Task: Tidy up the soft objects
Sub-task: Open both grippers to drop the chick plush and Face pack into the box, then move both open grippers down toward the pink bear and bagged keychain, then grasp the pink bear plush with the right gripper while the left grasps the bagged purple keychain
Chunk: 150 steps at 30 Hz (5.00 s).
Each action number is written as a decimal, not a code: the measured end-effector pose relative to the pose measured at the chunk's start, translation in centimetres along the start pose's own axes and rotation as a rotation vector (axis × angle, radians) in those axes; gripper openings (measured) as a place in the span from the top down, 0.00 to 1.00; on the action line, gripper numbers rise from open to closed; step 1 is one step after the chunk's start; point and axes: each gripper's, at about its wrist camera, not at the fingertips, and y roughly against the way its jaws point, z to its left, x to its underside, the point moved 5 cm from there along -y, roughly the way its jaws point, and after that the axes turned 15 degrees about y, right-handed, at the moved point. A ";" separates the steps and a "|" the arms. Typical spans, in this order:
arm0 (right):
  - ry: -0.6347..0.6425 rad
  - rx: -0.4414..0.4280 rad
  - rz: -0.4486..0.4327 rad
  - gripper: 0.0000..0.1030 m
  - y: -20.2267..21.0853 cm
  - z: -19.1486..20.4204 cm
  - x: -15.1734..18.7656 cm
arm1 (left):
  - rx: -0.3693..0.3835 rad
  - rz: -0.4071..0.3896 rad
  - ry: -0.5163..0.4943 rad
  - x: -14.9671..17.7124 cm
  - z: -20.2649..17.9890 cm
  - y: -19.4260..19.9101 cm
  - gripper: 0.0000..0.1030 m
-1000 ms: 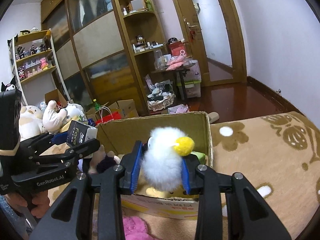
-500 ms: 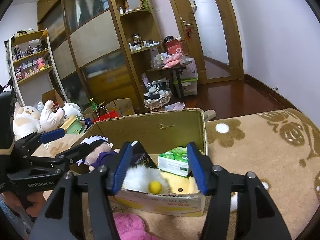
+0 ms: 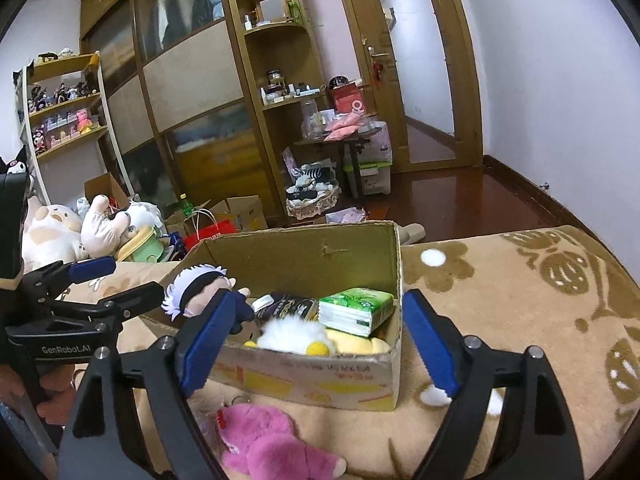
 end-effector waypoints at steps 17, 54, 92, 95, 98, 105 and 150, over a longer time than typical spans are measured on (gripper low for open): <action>0.092 0.040 -0.020 0.00 6.1 1.8 0.1 | -0.020 0.067 0.075 2.5 1.1 5.8 0.05; 0.089 0.037 0.197 0.00 3.9 4.0 5.4 | -0.078 0.316 0.157 6.6 2.8 1.8 0.05; 0.110 -0.070 0.457 0.00 -4.3 6.8 11.3 | -0.051 0.587 0.189 11.0 1.6 -7.0 0.05; 0.118 -0.072 0.465 0.00 -4.5 6.9 11.5 | -0.056 0.592 0.180 11.3 1.3 -7.2 0.05; 0.119 -0.074 0.473 0.00 -4.8 6.9 11.6 | -0.061 0.600 0.170 11.6 1.2 -7.4 0.05; 0.086 -0.092 0.484 0.00 -5.4 7.0 12.1 | -0.063 0.623 0.176 12.4 1.0 -8.4 0.05; 0.032 -0.099 0.443 0.24 -3.7 5.4 12.1 | -0.082 0.577 0.232 16.7 2.8 -6.7 0.57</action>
